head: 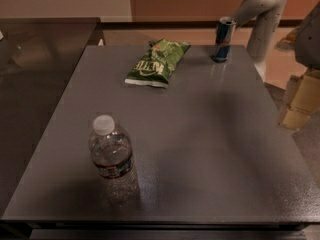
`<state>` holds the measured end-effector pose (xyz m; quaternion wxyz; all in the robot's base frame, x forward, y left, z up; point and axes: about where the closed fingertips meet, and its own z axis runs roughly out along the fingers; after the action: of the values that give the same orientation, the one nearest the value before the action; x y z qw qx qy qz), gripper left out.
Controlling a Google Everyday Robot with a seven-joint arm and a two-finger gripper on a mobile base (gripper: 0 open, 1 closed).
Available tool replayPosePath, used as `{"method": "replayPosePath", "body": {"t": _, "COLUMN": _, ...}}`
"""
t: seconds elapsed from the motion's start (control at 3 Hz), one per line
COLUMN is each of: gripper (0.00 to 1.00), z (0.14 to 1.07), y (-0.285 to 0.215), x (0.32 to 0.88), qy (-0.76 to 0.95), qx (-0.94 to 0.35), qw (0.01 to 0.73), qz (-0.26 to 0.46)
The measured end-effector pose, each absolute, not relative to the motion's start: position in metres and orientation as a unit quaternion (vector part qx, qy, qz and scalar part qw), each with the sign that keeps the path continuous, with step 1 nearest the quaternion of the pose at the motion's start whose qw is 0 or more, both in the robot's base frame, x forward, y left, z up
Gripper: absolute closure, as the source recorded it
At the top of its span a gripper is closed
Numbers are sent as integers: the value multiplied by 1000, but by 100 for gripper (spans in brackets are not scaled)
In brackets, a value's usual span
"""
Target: Move green jalapeno chip bag near water bottle
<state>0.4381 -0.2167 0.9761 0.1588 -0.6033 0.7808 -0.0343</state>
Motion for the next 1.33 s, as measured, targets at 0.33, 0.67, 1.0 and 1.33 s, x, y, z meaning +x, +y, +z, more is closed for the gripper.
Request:
{"method": "replayPosePath", "body": {"t": 0.33, "gripper": 0, "z": 976, "y": -217, "x": 438, "qy": 781, "qx": -603, "qw": 159, "qz": -34}}
{"method": "replayPosePath", "body": {"t": 0.67, "gripper": 0, "z": 976, "y": -217, "x": 438, "qy": 781, "qx": -603, "qw": 159, "qz": -34}}
{"method": "replayPosePath", "body": {"t": 1.0, "gripper": 0, "z": 966, "y": -202, "x": 452, "qy": 792, "qx": -582, "qw": 181, "qz": -23}}
{"method": "replayPosePath", "body": {"t": 1.33, "gripper": 0, "z": 951, "y": -171, "x": 482, "qy": 809, "qx": -544, "qw": 223, "qz": 1}}
